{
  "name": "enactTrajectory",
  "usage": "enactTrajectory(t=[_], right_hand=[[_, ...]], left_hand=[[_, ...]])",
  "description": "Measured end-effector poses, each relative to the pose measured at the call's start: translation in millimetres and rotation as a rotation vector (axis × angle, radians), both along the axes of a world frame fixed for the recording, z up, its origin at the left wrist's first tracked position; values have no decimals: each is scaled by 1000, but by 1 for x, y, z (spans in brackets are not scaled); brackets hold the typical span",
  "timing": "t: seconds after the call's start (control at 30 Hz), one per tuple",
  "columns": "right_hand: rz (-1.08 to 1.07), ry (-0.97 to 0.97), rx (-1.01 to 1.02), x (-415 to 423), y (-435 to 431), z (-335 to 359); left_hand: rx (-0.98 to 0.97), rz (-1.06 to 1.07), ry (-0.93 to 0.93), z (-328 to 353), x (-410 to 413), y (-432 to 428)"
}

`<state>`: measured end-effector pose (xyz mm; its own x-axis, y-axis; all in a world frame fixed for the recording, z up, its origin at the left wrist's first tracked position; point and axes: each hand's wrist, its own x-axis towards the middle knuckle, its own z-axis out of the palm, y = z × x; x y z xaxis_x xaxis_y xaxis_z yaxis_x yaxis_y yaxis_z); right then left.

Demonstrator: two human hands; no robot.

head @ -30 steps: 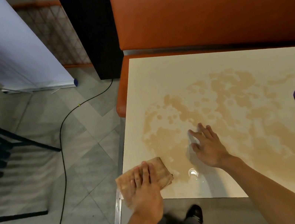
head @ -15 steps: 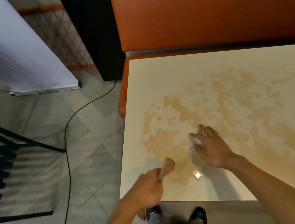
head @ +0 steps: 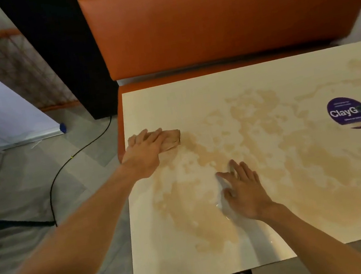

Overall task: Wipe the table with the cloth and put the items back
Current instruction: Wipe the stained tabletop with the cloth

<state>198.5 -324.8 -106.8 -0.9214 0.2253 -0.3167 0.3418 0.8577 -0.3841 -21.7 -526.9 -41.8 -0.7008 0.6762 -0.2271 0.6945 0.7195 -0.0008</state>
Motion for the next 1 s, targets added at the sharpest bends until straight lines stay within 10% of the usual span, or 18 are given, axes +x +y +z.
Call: enactTrajectory(t=[0.23, 1.0], right_hand=[[-5, 39, 14, 11, 14, -7], [18, -44, 27, 9, 11, -4]], left_hand=[[-21, -169, -120, -55, -9, 4], [118, 193, -213, -57, 204, -94]])
